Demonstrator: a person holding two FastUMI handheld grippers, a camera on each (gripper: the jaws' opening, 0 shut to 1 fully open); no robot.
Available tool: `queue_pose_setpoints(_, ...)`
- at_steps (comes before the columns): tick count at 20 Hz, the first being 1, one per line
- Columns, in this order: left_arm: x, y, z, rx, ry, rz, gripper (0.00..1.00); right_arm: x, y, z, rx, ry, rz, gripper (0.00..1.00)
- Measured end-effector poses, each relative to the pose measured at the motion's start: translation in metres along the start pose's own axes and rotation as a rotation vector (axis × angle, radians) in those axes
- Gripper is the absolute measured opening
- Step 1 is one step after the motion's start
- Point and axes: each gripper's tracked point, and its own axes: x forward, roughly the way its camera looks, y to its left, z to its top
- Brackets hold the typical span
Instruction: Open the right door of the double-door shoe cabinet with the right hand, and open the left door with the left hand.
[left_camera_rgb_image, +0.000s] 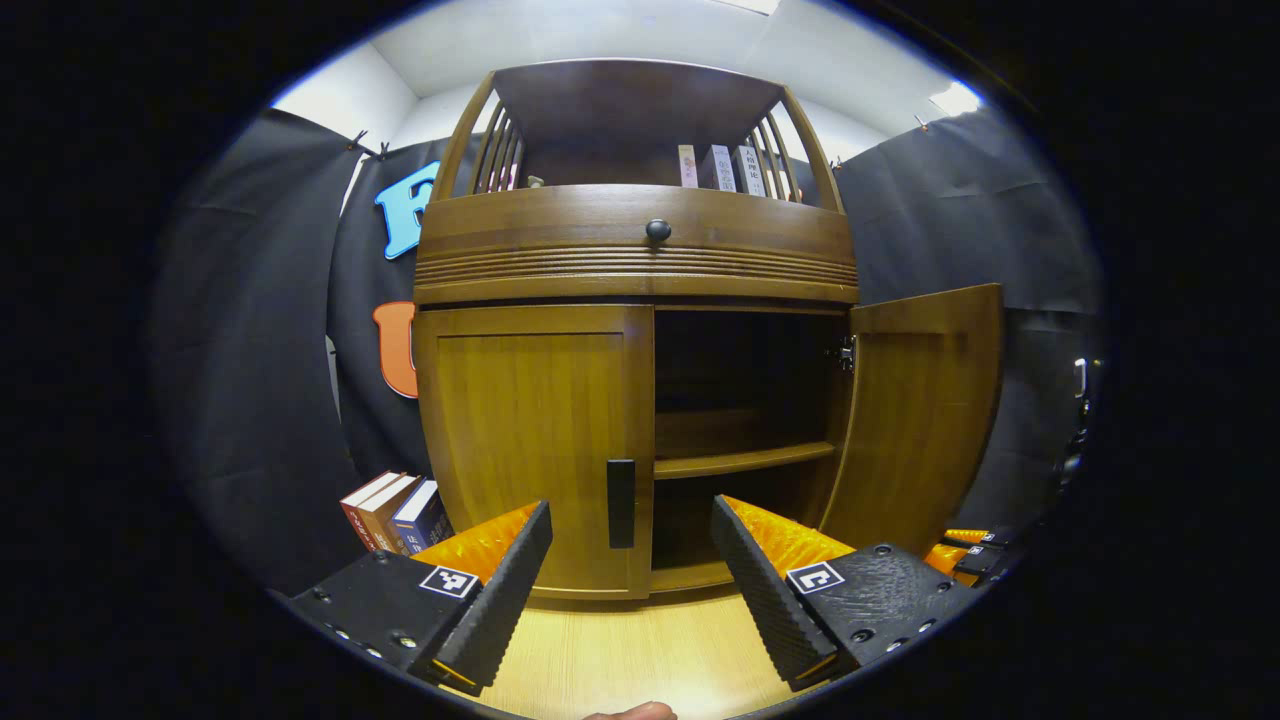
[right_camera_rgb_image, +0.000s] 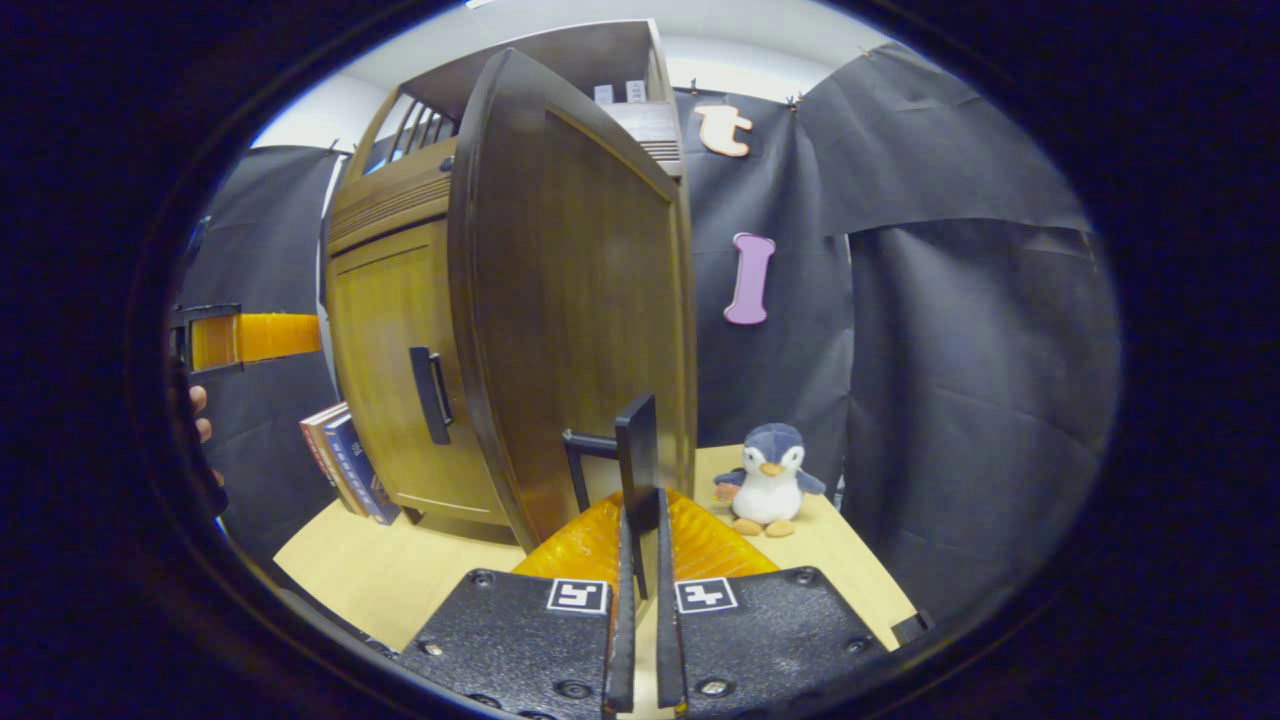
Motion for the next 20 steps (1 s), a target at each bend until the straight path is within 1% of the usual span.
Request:
queue_pose_setpoints(1, 0.003, -0.004, 0.000, 0.000, 0.003, -0.006, 1.00, -0.001, -0.009, 0.000, 0.008, 0.003, -0.018, 0.11)
queue_pose_setpoints(2, 0.005, -0.009, 0.000, 0.001, 0.005, -0.015, 1.00, -0.001, -0.017, -0.002, 0.014, 0.009, -0.035, 0.09)
queue_pose_setpoints(3, 0.006, -0.012, 0.001, 0.004, 0.005, -0.024, 0.96, -0.002, -0.026, -0.002, 0.020, 0.015, -0.051, 0.09)
queue_pose_setpoints(5, 0.009, -0.020, 0.001, 0.014, 0.004, -0.037, 0.96, -0.005, -0.042, -0.003, 0.030, 0.025, -0.080, 0.09)
queue_pose_setpoints(6, 0.011, -0.024, 0.002, 0.019, 0.002, -0.042, 0.96, -0.002, -0.049, -0.003, 0.036, 0.030, -0.094, 0.07)
queue_pose_setpoints(8, 0.013, -0.026, 0.000, 0.025, 0.005, -0.044, 0.96, -0.003, -0.052, -0.003, 0.050, 0.038, -0.076, 0.04)
queue_pose_setpoints(13, 0.021, -0.023, 0.001, 0.012, 0.007, -0.041, 0.96, -0.003, -0.054, -0.003, 0.037, 0.053, -0.054, 0.04)
queue_pose_setpoints(18, 0.028, -0.014, -0.002, 0.011, 0.007, -0.034, 0.96, -0.004, -0.054, -0.006, 0.054, 0.063, -0.043, 0.04)
queue_pose_setpoints(19, 0.030, -0.012, -0.003, 0.008, 0.009, -0.033, 0.96, -0.005, -0.054, -0.006, 0.056, 0.066, -0.047, 0.01)
queue_pose_setpoints(20, 0.031, -0.010, -0.005, 0.007, 0.012, -0.031, 0.96, -0.004, -0.054, -0.006, 0.060, 0.067, -0.052, 0.04)
